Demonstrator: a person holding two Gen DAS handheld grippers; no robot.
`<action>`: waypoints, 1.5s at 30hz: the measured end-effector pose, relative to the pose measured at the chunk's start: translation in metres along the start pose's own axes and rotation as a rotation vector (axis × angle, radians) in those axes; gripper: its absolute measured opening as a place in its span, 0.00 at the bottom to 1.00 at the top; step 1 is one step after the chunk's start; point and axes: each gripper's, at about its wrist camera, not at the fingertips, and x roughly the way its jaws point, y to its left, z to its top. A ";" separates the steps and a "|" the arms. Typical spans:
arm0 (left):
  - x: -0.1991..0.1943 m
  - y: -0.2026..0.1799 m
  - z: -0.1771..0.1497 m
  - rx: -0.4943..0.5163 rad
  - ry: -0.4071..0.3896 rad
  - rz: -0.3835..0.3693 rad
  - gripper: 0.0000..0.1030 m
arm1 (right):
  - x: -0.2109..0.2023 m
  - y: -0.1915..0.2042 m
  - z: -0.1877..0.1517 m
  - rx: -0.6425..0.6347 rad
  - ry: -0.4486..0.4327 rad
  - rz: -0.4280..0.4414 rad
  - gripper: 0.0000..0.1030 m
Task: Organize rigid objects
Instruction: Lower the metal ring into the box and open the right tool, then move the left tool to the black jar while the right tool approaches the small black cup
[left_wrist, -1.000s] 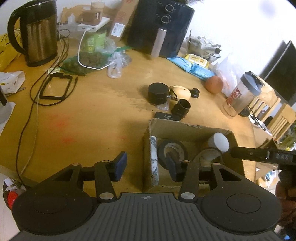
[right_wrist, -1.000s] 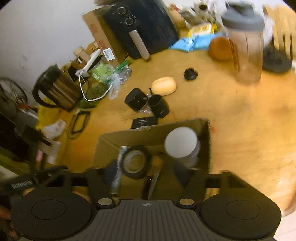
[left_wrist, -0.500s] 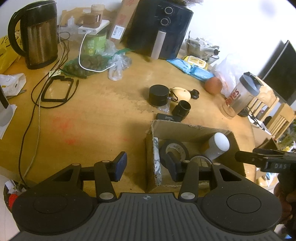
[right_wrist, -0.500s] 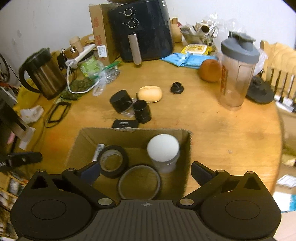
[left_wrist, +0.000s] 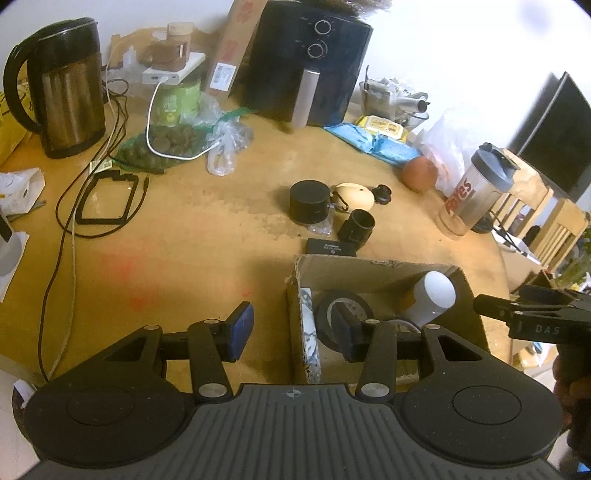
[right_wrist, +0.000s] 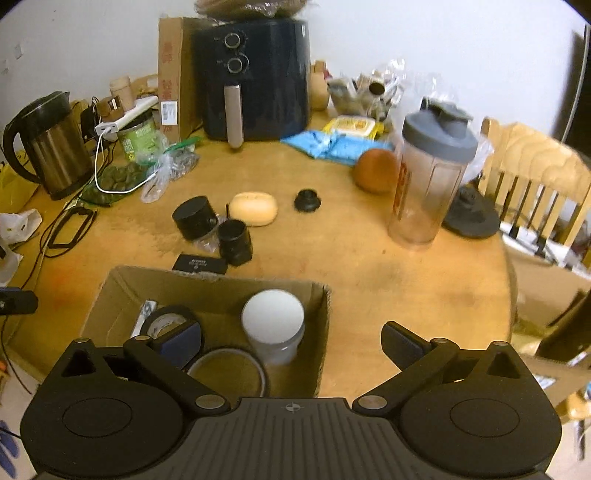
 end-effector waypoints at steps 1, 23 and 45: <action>0.000 -0.001 0.001 0.005 -0.003 -0.001 0.45 | 0.000 0.001 0.000 -0.011 -0.004 -0.003 1.00; 0.017 -0.015 0.023 0.071 -0.069 0.030 0.75 | 0.013 -0.014 0.014 -0.021 0.012 0.008 1.00; 0.047 -0.028 0.062 0.113 -0.079 -0.013 0.78 | 0.041 -0.043 0.039 -0.008 0.080 0.049 1.00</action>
